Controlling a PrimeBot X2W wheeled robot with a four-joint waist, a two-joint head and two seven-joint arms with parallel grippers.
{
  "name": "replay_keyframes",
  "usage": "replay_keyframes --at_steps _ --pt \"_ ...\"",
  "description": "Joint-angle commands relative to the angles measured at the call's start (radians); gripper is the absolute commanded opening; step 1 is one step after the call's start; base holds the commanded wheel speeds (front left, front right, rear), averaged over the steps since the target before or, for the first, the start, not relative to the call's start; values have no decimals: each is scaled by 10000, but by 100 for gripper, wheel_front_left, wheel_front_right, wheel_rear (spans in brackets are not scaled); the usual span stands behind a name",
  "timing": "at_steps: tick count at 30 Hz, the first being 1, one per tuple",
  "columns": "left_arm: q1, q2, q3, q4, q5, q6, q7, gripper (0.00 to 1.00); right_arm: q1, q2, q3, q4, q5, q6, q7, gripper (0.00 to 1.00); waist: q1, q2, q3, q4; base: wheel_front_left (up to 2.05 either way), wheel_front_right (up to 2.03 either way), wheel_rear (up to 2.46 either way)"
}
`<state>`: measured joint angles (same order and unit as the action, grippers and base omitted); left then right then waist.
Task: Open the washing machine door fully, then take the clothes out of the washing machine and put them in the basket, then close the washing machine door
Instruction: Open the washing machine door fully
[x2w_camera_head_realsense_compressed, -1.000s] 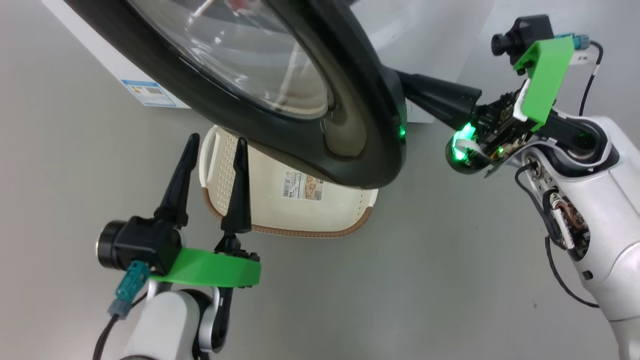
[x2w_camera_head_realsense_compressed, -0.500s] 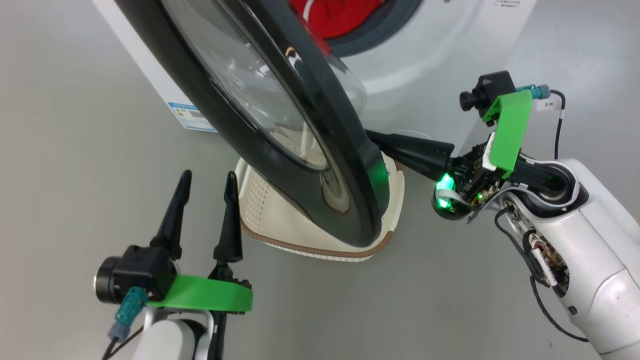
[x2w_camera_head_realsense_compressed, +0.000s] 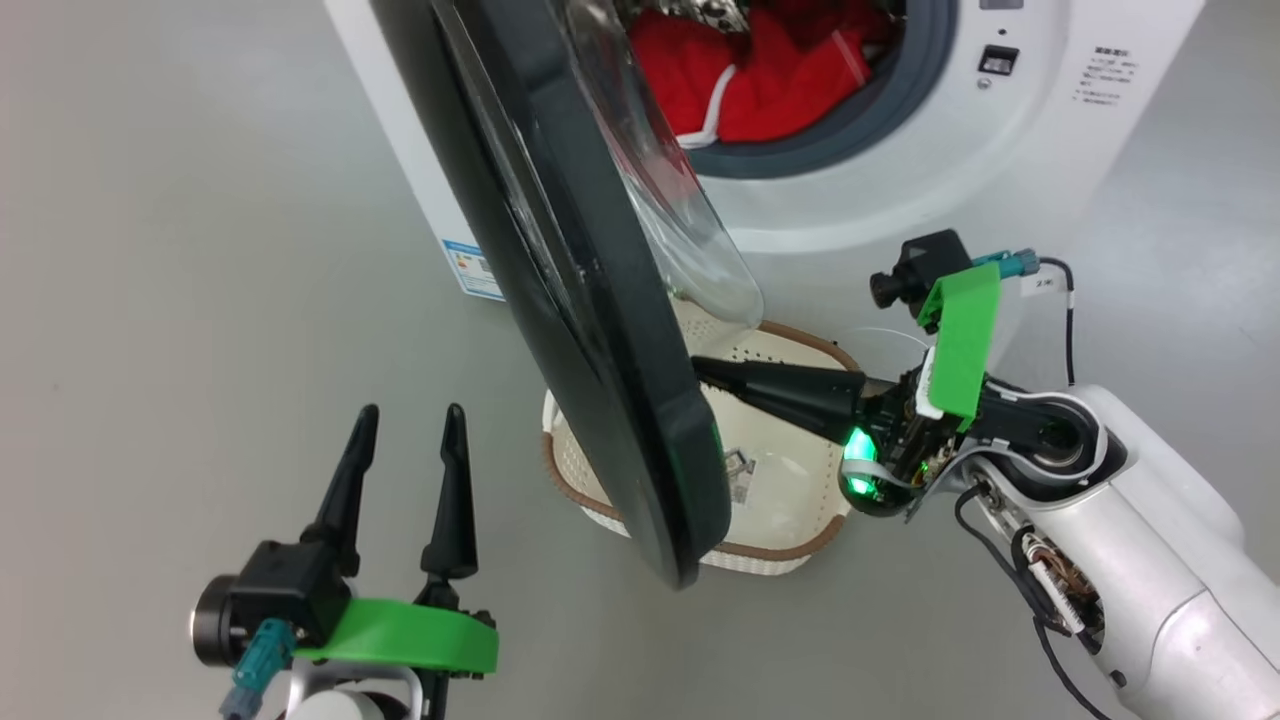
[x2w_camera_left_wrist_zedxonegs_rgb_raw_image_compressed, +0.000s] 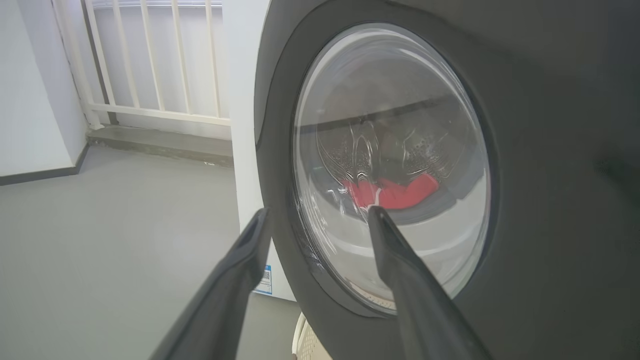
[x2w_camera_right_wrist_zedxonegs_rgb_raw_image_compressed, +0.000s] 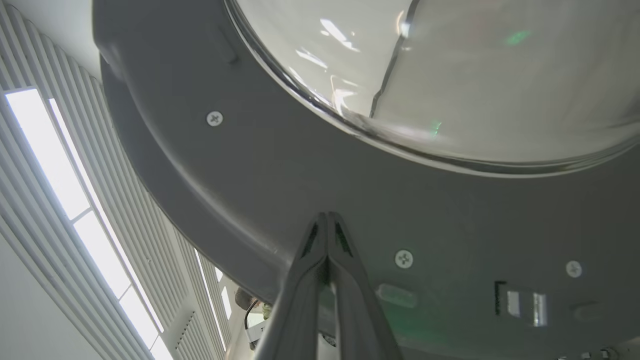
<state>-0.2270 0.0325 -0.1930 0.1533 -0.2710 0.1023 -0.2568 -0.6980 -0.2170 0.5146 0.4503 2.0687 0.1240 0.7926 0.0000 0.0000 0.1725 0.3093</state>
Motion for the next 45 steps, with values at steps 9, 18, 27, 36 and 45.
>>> replay_keyframes --at_steps 9,18,27,36,45 --pt "304 177 379 -151 -84 32 -49 100 371 364 601 23 164 67 128 0 0 0 -595 922 0 0 0" --pt "440 177 264 -131 -214 51 -49 100 380 453 911 325 192 67 103 0 0 0 -711 1655 0 0 0" --pt "530 177 199 -79 -256 49 -49 100 265 572 1118 602 226 67 156 0 0 0 -840 2205 0 0 0" --pt "683 177 320 -191 -197 79 -49 100 143 739 1238 847 155 67 255 0 0 0 -895 2218 0 0 0" --pt "747 177 306 -30 -110 -29 -49 100 268 518 1275 889 -492 67 -71 0 0 0 -1100 2132 0 0 0"
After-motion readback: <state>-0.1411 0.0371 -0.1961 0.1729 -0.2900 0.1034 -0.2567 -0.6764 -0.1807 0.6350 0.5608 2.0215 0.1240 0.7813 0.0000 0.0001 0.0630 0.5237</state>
